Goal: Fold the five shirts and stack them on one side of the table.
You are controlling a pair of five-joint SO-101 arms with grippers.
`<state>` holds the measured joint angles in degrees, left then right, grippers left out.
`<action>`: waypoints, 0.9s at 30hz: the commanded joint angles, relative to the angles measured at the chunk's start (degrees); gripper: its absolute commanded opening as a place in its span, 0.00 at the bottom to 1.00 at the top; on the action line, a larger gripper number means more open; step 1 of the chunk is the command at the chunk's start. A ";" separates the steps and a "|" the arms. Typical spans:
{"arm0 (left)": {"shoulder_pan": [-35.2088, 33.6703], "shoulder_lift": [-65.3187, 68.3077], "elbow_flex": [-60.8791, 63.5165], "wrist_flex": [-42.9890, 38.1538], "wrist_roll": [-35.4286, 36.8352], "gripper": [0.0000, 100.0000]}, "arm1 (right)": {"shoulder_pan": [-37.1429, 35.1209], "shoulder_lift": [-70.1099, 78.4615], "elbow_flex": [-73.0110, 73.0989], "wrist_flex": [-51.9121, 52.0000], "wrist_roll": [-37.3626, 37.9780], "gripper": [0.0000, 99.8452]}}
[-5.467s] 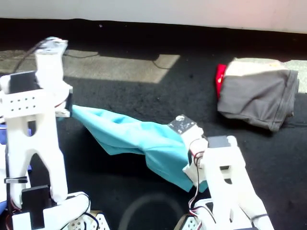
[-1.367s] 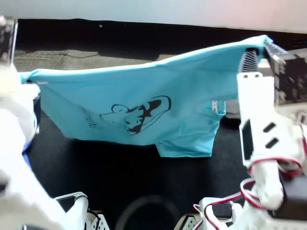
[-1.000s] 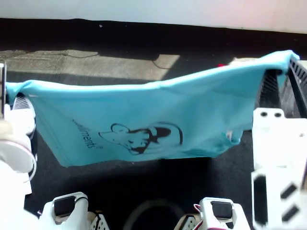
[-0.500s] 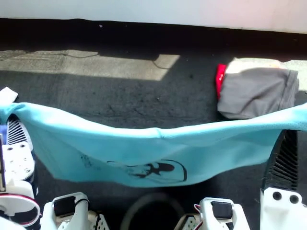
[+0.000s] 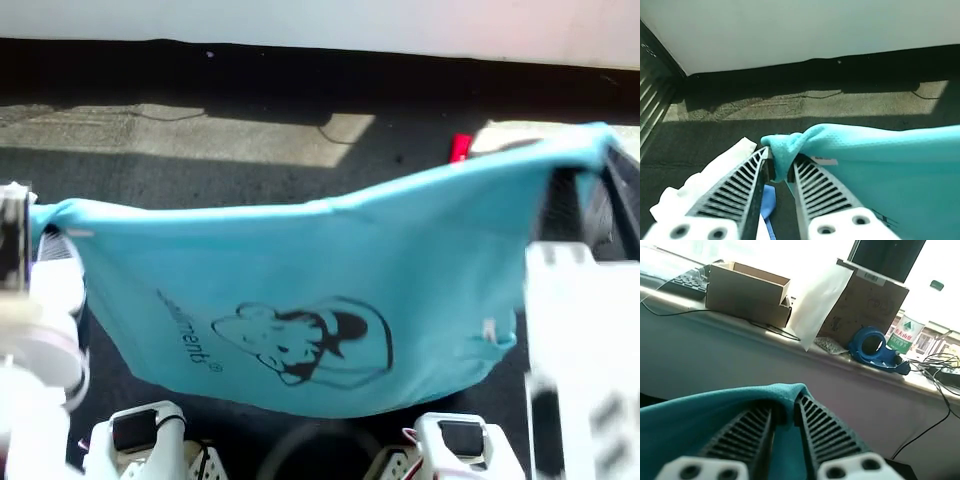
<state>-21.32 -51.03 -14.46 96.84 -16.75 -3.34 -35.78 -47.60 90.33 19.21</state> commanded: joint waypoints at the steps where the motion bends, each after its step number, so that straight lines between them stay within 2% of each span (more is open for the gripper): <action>1: 0.13 0.40 9.19 -6.51 -0.18 0.01 | -2.68 5.23 5.05 -2.77 0.18 0.01; 4: 0.13 2.86 15.25 -11.87 -0.18 0.01 | -3.30 8.75 10.51 -7.96 0.26 0.01; 8: 0.31 11.12 15.34 -17.93 -0.18 0.01 | -3.21 13.85 17.01 -17.36 0.53 0.01; 16: 0.40 32.84 0.31 -18.20 -0.18 0.01 | -3.12 25.63 18.51 -25.01 0.53 0.01; 22: 0.48 44.62 -15.78 -16.26 -0.18 0.01 | -3.03 28.70 18.42 -32.40 0.53 0.01; 27: 0.48 53.85 -22.64 -15.12 -0.18 0.01 | -3.03 32.40 18.51 -36.44 0.53 0.01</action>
<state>-21.23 -0.48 -32.40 81.45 -16.66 -6.42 -4.57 -29.05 56.84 19.21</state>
